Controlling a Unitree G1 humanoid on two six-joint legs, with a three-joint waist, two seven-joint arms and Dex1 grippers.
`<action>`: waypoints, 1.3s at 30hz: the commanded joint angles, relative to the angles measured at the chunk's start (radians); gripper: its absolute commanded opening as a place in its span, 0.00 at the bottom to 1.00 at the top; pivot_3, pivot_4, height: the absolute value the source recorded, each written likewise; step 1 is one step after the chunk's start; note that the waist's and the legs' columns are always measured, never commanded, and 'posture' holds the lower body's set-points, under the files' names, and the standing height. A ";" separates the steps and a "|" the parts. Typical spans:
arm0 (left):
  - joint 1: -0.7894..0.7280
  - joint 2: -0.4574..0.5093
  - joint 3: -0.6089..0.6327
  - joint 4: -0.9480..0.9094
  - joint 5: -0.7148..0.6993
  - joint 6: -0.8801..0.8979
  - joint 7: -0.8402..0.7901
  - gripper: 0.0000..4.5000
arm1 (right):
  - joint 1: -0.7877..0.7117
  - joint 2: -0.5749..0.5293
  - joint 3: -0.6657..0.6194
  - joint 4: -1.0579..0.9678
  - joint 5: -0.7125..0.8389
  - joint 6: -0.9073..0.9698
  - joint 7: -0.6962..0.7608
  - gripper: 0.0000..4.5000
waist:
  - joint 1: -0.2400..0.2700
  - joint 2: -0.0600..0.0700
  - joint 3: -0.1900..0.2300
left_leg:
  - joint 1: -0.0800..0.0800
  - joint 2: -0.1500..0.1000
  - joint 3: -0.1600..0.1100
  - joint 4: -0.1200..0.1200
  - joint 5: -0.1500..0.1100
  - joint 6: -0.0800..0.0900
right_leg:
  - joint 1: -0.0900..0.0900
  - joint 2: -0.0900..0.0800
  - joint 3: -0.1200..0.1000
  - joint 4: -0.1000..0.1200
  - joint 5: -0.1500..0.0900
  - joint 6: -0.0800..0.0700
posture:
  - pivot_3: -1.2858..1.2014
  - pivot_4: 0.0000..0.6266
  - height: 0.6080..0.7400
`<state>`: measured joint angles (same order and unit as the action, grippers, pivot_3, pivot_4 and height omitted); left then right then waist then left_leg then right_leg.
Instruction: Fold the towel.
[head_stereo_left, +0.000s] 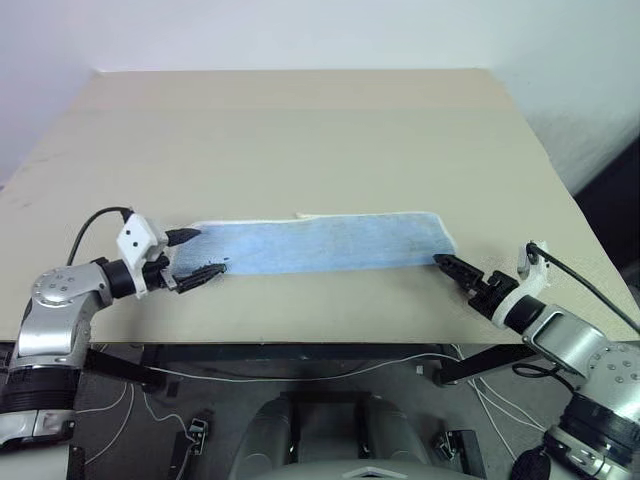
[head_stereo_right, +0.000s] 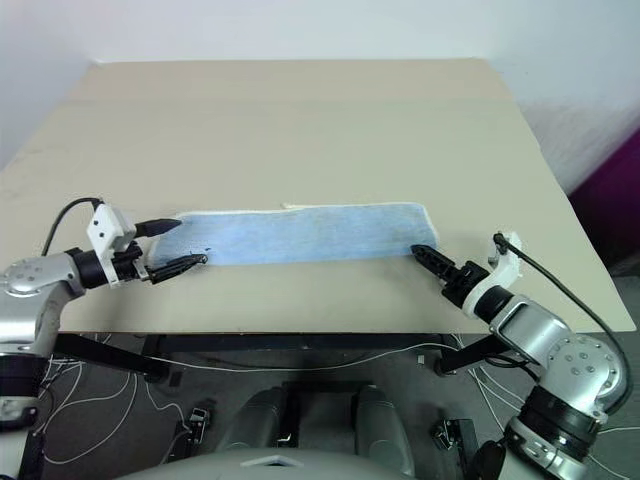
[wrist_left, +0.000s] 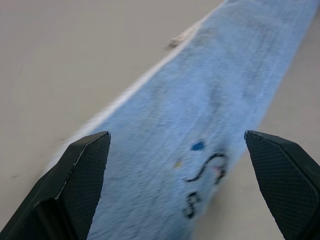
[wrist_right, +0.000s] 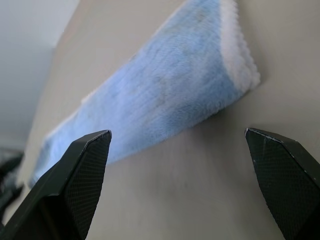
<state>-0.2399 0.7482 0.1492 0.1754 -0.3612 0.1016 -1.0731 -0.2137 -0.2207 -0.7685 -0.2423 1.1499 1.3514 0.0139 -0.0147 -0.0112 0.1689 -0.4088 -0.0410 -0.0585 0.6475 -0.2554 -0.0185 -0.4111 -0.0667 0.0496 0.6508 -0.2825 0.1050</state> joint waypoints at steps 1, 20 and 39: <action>0.004 -0.009 -0.006 -0.070 -0.025 0.022 -0.010 1.00 | -0.027 0.061 -0.021 0.006 0.115 -0.024 -0.174 1.00 | -0.002 -0.001 -0.001 | 0.000 0.000 0.000 0.000 0.000 0.000 | 0.000 0.000 0.000 0.000 0.000 0.000 | 0.52 0.24 1.00; 0.077 -0.041 -0.041 -0.192 -0.027 0.059 -0.002 1.00 | -0.115 0.092 0.133 0.225 0.253 -0.306 -0.404 0.79 | -0.031 -0.002 -0.003 | 0.003 0.002 0.001 -0.001 0.000 0.000 | 0.002 0.003 -0.001 0.000 0.000 0.000 | 0.52 0.24 1.00; 0.072 -0.055 -0.057 -0.162 -0.006 0.025 0.007 1.00 | -0.068 -0.030 0.135 0.226 0.314 -0.420 -0.415 0.02 | -0.022 -0.003 -0.003 | 0.003 0.002 0.000 -0.001 0.000 0.000 | 0.003 0.002 0.000 -0.001 0.000 0.000 | 0.52 0.24 1.00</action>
<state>-0.1622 0.6936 0.0903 0.0268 -0.3733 0.1455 -1.0677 -0.2955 -0.2053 -0.5941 -0.0242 1.4687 0.9615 -0.4006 -0.0370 -0.0144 0.1655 -0.4060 -0.0397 -0.0580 0.6469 -0.2554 -0.0182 -0.4080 -0.0647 0.0494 0.6501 -0.2826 0.1048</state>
